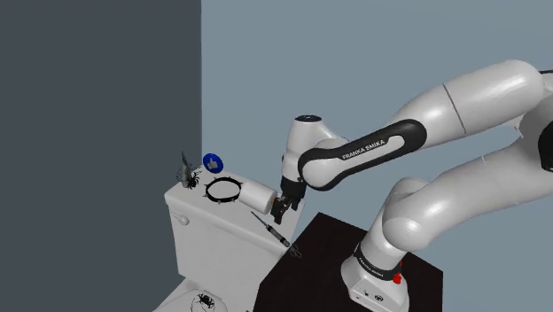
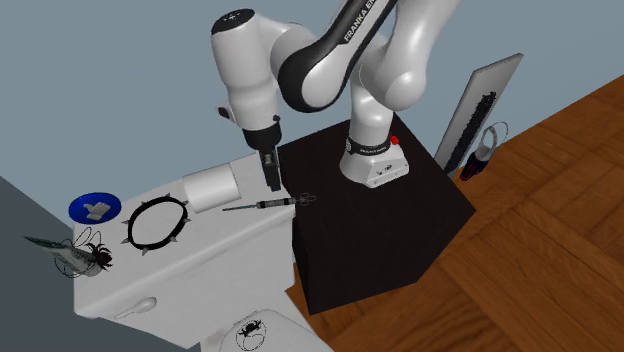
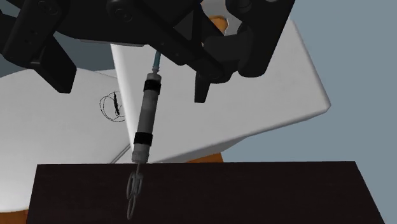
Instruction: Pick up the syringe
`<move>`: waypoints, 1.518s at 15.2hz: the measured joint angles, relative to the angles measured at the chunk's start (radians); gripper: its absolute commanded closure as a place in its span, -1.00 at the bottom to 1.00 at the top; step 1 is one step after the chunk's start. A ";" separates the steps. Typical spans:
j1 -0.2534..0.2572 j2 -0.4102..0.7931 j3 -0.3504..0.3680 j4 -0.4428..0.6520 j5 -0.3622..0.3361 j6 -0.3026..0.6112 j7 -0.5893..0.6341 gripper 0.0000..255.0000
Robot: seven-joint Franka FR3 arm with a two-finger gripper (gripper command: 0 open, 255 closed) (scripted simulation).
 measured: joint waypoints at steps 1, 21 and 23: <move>0.002 0.033 0.017 -0.010 0.009 0.052 0.019 -1.00; -0.024 0.343 0.084 -0.042 0.015 0.422 0.071 1.00; -0.025 0.344 0.084 -0.041 0.015 0.423 0.071 1.00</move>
